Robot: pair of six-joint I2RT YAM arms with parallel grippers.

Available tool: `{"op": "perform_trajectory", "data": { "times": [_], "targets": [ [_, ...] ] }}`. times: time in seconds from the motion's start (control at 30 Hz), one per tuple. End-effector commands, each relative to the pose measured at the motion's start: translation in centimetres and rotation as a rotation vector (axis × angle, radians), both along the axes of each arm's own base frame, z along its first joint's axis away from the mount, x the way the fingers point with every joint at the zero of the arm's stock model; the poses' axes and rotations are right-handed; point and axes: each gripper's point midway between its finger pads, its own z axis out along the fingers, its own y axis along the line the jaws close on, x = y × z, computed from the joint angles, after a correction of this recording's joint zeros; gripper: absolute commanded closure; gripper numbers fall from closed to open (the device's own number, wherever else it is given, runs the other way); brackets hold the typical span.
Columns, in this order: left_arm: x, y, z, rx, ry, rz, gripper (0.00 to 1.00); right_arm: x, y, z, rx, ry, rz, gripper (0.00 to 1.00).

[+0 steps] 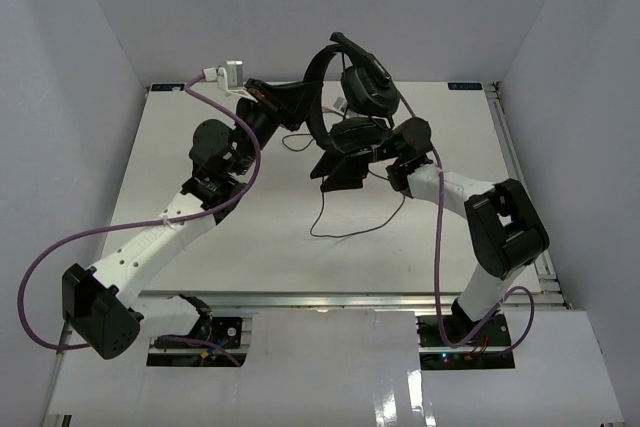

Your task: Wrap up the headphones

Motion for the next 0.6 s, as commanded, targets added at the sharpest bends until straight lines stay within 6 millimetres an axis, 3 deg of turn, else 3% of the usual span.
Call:
{"op": "perform_trajectory", "data": {
  "times": [0.0, 0.13, 0.3, 0.43, 0.57],
  "targets": [
    [-0.5, 2.4, 5.9, -0.130, -0.090, 0.088, 1.00, -1.9, 0.2, 5.0, 0.273, -0.261, -0.004, 0.20],
    [0.0, 2.6, 7.1, -0.137, -0.102, 0.117, 1.00, -2.2, 1.0, 4.9, 0.295, -0.233, 0.011, 0.20],
    [1.7, 4.2, 8.1, -0.155, -0.104, 0.248, 1.00, -4.3, 1.6, 3.8, 0.317, -0.201, 0.040, 0.20],
    [3.2, 7.2, 10.0, -0.185, -0.098, 0.442, 1.00, -7.4, 1.7, 1.6, 0.298, -0.183, 0.087, 0.21],
    [4.9, 10.8, 10.4, -0.210, -0.071, 0.621, 1.00, -9.0, 1.2, 1.4, 0.292, -0.209, 0.096, 0.21]
  ]
}}
